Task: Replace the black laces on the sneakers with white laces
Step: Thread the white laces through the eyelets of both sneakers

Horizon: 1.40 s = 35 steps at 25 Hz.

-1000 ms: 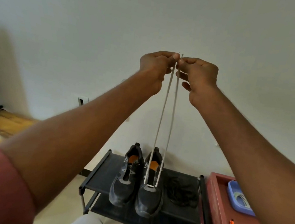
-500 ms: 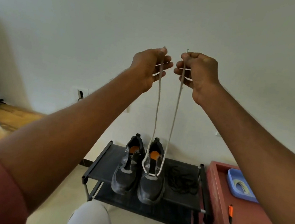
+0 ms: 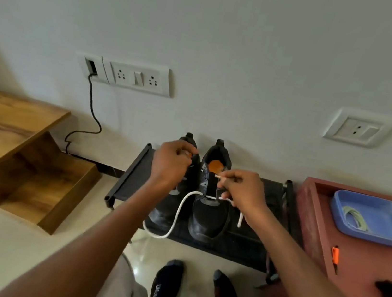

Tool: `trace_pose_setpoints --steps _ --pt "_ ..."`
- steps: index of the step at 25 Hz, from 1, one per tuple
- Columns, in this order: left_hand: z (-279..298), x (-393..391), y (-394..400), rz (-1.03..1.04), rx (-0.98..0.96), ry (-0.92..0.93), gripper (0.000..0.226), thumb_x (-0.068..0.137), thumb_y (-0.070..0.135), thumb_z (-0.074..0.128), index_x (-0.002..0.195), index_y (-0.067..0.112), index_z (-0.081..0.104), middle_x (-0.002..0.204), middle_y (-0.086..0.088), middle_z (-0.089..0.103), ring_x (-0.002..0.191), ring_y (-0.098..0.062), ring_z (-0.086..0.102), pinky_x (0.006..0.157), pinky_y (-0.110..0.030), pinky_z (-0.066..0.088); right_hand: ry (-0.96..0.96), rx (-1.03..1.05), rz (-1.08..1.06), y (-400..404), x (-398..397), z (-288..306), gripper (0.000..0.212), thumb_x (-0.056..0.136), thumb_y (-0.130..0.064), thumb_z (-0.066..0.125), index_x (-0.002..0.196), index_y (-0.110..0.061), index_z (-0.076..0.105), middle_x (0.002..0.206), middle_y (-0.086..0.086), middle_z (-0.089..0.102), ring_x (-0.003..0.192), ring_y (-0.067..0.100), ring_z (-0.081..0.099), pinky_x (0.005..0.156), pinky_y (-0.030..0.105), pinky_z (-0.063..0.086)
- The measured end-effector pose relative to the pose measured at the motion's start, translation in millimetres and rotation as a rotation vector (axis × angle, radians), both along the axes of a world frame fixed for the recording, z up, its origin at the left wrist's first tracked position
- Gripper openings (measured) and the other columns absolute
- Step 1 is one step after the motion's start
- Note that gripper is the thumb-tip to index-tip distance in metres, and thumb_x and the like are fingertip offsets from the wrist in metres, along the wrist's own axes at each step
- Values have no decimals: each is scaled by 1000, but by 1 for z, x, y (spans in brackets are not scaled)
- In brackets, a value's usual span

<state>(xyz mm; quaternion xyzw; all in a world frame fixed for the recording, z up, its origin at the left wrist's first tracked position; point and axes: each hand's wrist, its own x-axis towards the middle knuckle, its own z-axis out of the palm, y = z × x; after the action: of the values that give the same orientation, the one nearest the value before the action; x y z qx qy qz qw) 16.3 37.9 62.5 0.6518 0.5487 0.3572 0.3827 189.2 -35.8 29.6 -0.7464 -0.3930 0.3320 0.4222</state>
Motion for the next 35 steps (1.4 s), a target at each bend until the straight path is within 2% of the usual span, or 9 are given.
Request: trace_pose_setpoints --steps 2,5,11,16,19,22,28,32,35 --pt "-27 10 9 -84 -55 150 35 95 2 50 87 24 76 80 -5 74 62 -25 64 56 -39 53 -132 -57 44 12 2 -20 20 95 -14 73 85 -30 78 77 -5 77 61 15 74 60 29 61" --pt "-44 20 27 -248 -39 373 34 94 1 52 89 22 77 86 2 71 70 -18 64 57 -26 44 -357 -111 106 28 4 -31 19 93 -24 75 78 -36 76 83 -13 75 74 10 71 72 38 64" --pt "-67 19 36 -426 129 613 45 91 3 65 126 32 66 97 4 59 84 -19 58 60 -24 38 -436 -181 173 33 6 -41 8 92 -30 78 86 -35 79 84 -17 70 83 11 68 81 42 63" --pt "-68 10 40 -592 162 587 76 91 2 67 148 47 47 104 6 54 88 -12 54 70 -26 45 -574 -223 245 32 0 -41 10 96 -28 72 100 -35 78 91 -14 69 83 12 65 85 44 61" --pt "-67 12 34 -667 169 621 56 95 9 68 141 38 57 117 4 59 102 -14 54 79 -23 37 -559 -234 277 31 1 -43 12 96 -30 71 103 -36 79 91 -15 70 82 10 65 83 42 61" --pt "-70 16 33 -630 156 598 47 95 5 66 133 32 63 121 4 65 108 -19 59 67 -16 31 -517 -218 271 31 -2 -49 13 96 -30 72 106 -35 78 88 -18 66 79 6 64 72 31 57" --pt "-71 14 34 -597 94 521 54 93 -3 60 135 32 61 103 8 58 89 -13 55 63 -14 34 -510 -202 230 32 -7 -57 20 99 -28 68 114 -35 77 88 -18 61 77 6 58 59 25 44" --pt "-71 11 36 -590 53 481 57 91 -6 57 132 33 62 95 5 64 78 -17 63 70 -37 55 -362 -211 204 37 -7 -61 17 97 -28 69 107 -36 78 85 -19 65 80 8 65 67 30 55" --pt "-73 9 40 -583 28 467 58 91 -6 56 129 37 62 95 -2 67 76 -22 67 75 -46 60 -287 -252 182 39 -5 -61 14 93 -28 71 92 -40 77 86 -16 70 81 9 67 71 32 59"
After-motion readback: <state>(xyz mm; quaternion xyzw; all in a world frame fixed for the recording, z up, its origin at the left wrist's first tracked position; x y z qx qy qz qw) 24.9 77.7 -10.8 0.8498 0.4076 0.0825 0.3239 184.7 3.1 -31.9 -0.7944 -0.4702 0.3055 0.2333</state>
